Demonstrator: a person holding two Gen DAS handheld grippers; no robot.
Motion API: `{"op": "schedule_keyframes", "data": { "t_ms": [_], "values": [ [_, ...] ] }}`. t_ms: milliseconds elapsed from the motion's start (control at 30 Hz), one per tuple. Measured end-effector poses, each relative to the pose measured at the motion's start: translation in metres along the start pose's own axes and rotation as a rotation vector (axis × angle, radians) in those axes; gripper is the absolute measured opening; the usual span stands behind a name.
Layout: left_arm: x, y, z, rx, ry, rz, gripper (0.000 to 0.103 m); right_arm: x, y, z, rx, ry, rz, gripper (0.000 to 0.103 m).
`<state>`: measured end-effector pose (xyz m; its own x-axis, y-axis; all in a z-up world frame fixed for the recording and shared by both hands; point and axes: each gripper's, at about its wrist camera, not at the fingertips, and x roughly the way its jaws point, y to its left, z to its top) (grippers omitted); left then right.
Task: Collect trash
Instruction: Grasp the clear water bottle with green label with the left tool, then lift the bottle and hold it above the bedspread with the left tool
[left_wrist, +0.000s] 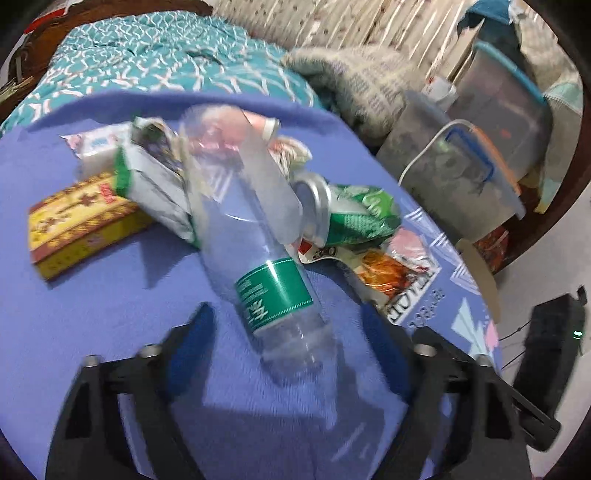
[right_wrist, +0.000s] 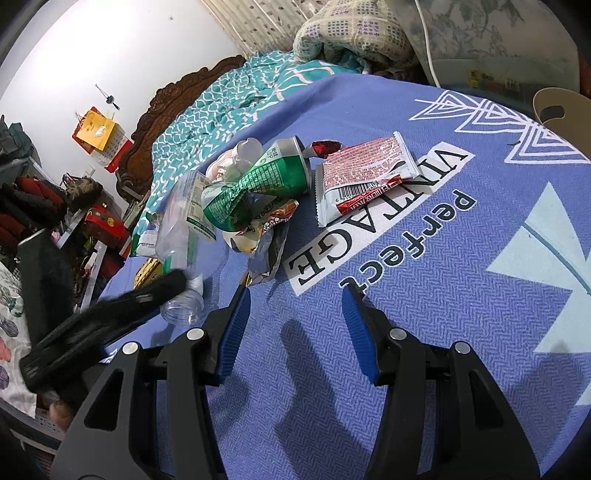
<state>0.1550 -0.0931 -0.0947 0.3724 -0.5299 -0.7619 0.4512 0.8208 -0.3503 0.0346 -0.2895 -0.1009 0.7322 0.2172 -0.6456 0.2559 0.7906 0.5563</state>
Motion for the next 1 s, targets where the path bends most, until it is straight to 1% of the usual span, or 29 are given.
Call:
{"op": "schedule_keyframes", "data": {
  "t_ms": [33, 67, 167, 233, 433, 500, 567, 633, 667, 700, 733, 767, 833, 867, 933, 1000],
  "values": [
    [0.004, 0.0, 0.0, 0.003, 0.012, 0.006, 0.05, 0.0, -0.001, 0.001, 0.002, 0.0, 0.003, 0.054],
    [0.005, -0.001, 0.0, 0.009, 0.005, 0.018, 0.048, 0.001, -0.001, 0.001, 0.004, 0.0, 0.005, 0.054],
    [-0.001, 0.001, -0.007, 0.012, 0.011, 0.022, 0.046, 0.001, -0.003, 0.002, 0.004, 0.001, 0.009, 0.054],
    [-0.015, 0.002, -0.02, 0.017, 0.004, 0.011, 0.046, 0.001, -0.003, 0.002, 0.004, 0.002, 0.01, 0.054],
    [-0.065, 0.007, -0.081, 0.093, -0.012, 0.01, 0.043, 0.001, -0.004, 0.002, 0.002, 0.002, 0.009, 0.054],
    [-0.08, 0.014, -0.101, 0.085, -0.009, 0.004, 0.043, 0.001, -0.004, 0.002, -0.002, 0.002, 0.005, 0.054],
    [-0.089, 0.021, -0.112, 0.068, -0.012, 0.0, 0.042, 0.001, -0.005, 0.003, -0.003, 0.002, 0.004, 0.055],
    [-0.096, 0.025, -0.121, 0.052, -0.02, 0.019, 0.042, 0.001, -0.004, 0.002, -0.002, 0.002, 0.005, 0.055],
    [-0.097, 0.025, -0.122, 0.049, -0.024, 0.024, 0.045, 0.001, -0.004, 0.002, -0.003, 0.002, 0.004, 0.055],
    [-0.098, 0.025, -0.122, 0.041, -0.033, 0.034, 0.052, 0.001, -0.004, 0.002, -0.004, 0.002, 0.003, 0.055],
    [-0.099, 0.026, -0.121, 0.033, -0.042, 0.045, 0.069, 0.001, -0.004, 0.003, -0.007, 0.002, 0.0, 0.055],
    [-0.101, 0.026, -0.119, 0.023, -0.064, 0.055, 0.078, 0.002, -0.003, 0.002, -0.01, 0.002, -0.002, 0.055],
    [-0.102, 0.024, -0.114, 0.023, -0.085, 0.057, 0.079, 0.002, -0.002, 0.002, -0.014, 0.002, -0.006, 0.055],
    [-0.102, 0.023, -0.111, 0.026, -0.091, 0.06, 0.084, 0.003, -0.003, 0.002, -0.014, 0.002, -0.007, 0.055],
    [-0.101, 0.021, -0.104, 0.028, -0.113, 0.074, 0.088, 0.002, -0.001, 0.001, -0.015, 0.002, -0.007, 0.055],
    [-0.095, 0.02, -0.098, 0.027, -0.11, 0.073, 0.088, 0.002, -0.001, 0.001, -0.017, 0.002, -0.009, 0.055]
  ]
}}
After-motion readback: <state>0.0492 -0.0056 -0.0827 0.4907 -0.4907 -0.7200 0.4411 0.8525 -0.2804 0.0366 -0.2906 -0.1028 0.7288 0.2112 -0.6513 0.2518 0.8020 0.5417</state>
